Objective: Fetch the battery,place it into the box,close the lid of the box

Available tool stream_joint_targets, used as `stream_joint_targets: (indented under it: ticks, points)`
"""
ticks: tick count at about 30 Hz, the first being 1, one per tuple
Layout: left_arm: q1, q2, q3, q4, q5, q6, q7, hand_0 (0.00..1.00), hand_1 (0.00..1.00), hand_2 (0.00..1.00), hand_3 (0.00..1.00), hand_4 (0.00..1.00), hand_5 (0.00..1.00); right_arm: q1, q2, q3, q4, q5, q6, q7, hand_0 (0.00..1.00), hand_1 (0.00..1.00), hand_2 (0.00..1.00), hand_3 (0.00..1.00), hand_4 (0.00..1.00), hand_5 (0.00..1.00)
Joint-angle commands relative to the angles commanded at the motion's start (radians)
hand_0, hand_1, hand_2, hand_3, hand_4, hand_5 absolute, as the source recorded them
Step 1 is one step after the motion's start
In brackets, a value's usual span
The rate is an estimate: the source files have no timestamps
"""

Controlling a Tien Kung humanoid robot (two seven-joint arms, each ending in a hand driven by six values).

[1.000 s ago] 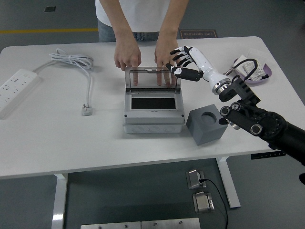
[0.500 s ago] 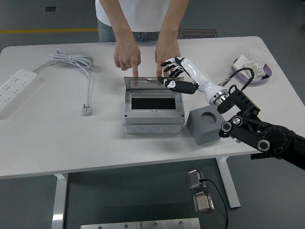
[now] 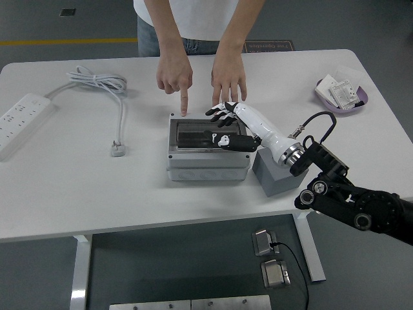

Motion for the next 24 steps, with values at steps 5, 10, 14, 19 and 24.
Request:
stream_joint_targets:
  ticks: [5, 10, 14, 19, 24]
  points:
    - [0.001, 0.0, -0.002, -0.001, 0.002, 0.0, 0.001, 0.634, 0.665, 0.62, 0.613, 0.618, 0.202, -0.013, -0.003, -0.004, 0.006, -0.009, -0.003, -0.005, 0.554, 0.553, 0.651, 0.72, 0.756, 0.522]
    - [0.001, 0.0, -0.003, -0.001, 0.003, 0.0, 0.001, 0.634, 0.665, 0.62, 0.613, 0.618, 0.202, -0.023, -0.009, 0.013, 0.017, -0.025, -0.002, -0.014, 0.553, 0.552, 0.652, 0.721, 0.753, 0.515]
    - [0.0, -0.002, 0.001, 0.0, 0.0, -0.001, -0.001, 0.634, 0.665, 0.62, 0.613, 0.618, 0.201, -0.067, -0.03, 0.077, 0.042, -0.085, 0.018, -0.05, 0.552, 0.547, 0.652, 0.721, 0.749, 0.513]
    - [0.004, -0.006, 0.002, 0.0, 0.0, -0.001, -0.001, 0.634, 0.665, 0.62, 0.613, 0.618, 0.202, -0.172, -0.091, 0.195, 0.09, -0.174, 0.053, -0.093, 0.54, 0.545, 0.652, 0.721, 0.748, 0.511]
    - [0.011, -0.011, -0.002, -0.001, 0.0, 0.001, 0.001, 0.634, 0.665, 0.62, 0.613, 0.618, 0.202, -0.299, -0.132, 0.335, 0.11, -0.198, 0.062, -0.087, 0.54, 0.545, 0.652, 0.721, 0.748, 0.511]
